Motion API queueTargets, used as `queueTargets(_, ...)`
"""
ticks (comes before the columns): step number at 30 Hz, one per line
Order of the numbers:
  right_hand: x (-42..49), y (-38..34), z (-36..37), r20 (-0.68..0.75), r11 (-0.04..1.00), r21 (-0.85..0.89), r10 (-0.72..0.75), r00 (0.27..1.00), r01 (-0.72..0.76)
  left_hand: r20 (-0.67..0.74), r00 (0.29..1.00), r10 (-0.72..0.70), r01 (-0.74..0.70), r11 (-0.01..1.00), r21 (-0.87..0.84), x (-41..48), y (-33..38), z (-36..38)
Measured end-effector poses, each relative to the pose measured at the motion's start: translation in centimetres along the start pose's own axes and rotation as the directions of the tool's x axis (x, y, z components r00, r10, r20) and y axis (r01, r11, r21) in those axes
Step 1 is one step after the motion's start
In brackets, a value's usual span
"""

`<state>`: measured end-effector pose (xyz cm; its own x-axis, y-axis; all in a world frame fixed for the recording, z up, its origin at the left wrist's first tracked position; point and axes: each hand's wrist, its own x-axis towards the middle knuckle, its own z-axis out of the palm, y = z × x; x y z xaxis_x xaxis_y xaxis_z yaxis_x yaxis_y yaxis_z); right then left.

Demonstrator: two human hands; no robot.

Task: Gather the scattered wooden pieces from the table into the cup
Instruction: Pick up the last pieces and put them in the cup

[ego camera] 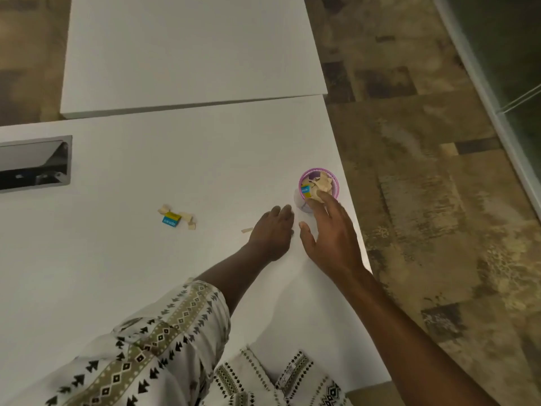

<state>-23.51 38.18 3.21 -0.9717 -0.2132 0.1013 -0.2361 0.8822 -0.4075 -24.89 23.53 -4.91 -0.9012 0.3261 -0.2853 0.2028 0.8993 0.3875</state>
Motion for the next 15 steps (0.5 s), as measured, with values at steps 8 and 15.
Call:
queueTargets(8,-3.7,-3.6,5.7,0.308,0.99,0.107,0.058,0.95,-0.095,-0.328,0.937,-0.124,0.123,0.992,-0.023,-6.1,-7.6,-1.4)
queueTargets(15,-2.5,-8.5,11.1,0.534,0.992,0.034,0.084,0.841,-0.12,-0.209,0.852,-0.481,0.492,0.87,0.003,-11.2,-19.1,-3.4)
